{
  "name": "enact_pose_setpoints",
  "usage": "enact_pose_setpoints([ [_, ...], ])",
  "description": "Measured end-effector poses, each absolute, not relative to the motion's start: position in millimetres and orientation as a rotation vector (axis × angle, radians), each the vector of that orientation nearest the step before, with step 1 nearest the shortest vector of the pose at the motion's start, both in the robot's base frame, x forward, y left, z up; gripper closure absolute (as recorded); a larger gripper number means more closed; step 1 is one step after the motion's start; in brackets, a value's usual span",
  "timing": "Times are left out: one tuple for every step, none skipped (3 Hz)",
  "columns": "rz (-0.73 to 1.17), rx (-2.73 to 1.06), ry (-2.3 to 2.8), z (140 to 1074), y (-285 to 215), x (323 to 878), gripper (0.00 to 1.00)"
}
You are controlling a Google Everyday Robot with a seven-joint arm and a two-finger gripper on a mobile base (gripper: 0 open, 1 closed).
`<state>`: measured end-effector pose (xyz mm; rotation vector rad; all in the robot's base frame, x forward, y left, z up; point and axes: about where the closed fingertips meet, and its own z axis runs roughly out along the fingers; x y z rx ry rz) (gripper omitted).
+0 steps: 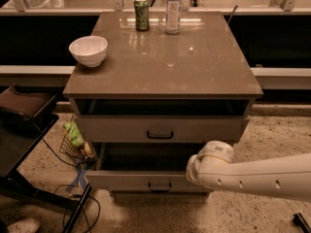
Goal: Open middle drawer
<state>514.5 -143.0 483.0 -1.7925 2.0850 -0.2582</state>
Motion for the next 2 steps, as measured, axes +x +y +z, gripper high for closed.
enact_pose_setpoints([
  [-0.253, -1.806, 2.032, 477, -133, 535, 1.0],
  [-0.291, -1.84, 1.978, 480, -123, 560, 1.0],
])
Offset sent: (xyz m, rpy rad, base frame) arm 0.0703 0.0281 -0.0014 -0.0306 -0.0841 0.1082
